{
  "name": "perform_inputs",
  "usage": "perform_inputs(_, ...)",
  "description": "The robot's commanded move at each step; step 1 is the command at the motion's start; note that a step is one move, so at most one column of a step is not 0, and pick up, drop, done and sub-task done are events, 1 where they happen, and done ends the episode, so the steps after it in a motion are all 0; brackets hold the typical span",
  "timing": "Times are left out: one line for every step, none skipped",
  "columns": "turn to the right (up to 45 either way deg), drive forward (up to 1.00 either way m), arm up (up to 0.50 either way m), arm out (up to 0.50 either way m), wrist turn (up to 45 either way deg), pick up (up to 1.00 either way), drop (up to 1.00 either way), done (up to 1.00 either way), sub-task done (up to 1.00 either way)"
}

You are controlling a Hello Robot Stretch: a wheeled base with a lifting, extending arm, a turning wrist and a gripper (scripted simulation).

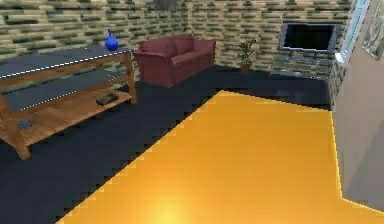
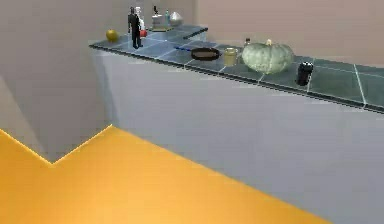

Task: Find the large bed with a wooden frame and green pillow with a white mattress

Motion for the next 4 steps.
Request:
perform_inputs(-45.0, 0.0, 0.0, 0.0, 0.0, 0.0, 0.0, 0.0, 0.0)
perform_inputs(-18.0, 0.0, 0.0, 0.0, 0.0, 0.0, 0.0, 0.0, 0.0)
perform_inputs(0.0, 1.0, 0.0, 0.0, 0.0, 0.0, 0.0, 0.0, 0.0)
perform_inputs(-3.0, 0.0, 0.0, 0.0, 0.0, 0.0, 0.0, 0.0, 0.0)
